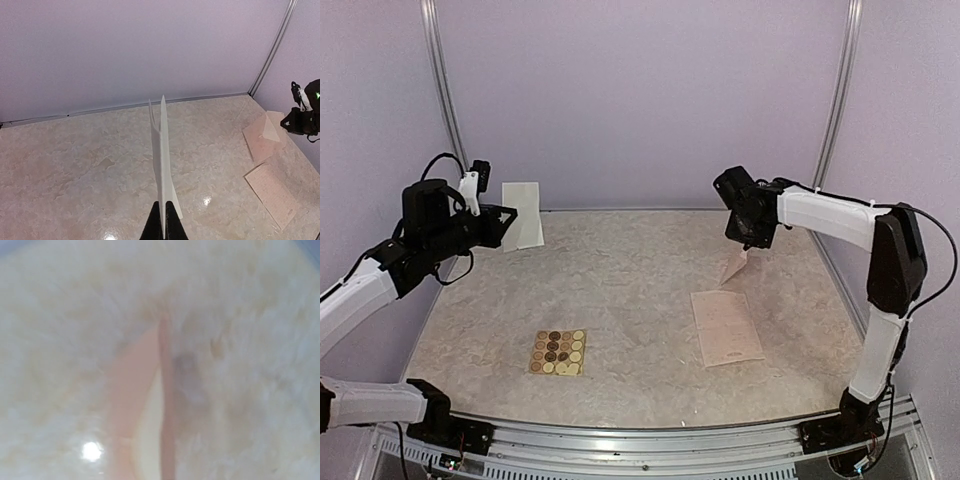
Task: Place the letter into the envelope and seal it
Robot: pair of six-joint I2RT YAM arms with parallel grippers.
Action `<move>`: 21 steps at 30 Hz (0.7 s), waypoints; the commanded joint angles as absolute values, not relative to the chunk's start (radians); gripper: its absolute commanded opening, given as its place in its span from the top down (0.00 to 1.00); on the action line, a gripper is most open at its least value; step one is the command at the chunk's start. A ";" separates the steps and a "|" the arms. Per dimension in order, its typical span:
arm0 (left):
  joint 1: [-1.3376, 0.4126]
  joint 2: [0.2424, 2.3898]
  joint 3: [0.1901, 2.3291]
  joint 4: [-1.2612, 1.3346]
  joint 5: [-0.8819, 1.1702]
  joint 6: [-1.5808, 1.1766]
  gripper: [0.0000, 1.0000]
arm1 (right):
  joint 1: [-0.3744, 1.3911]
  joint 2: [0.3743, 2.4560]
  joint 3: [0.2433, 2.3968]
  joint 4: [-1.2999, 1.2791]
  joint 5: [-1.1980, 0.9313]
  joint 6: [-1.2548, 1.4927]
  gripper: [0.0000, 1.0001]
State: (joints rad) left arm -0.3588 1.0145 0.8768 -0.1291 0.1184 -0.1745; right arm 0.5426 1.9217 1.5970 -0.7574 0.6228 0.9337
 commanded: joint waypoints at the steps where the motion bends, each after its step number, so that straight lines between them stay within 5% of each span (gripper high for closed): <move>1: -0.352 0.983 0.869 -0.105 0.087 -0.186 1.00 | 0.545 1.755 1.500 -0.607 0.600 0.741 1.00; 12: -0.449 0.847 0.841 -0.169 0.169 -0.438 1.00 | 0.684 1.455 1.183 -0.283 0.117 0.573 1.00; 21: -0.714 0.767 0.740 -0.107 0.062 -0.655 1.00 | 0.940 1.414 0.911 0.150 0.002 0.767 1.00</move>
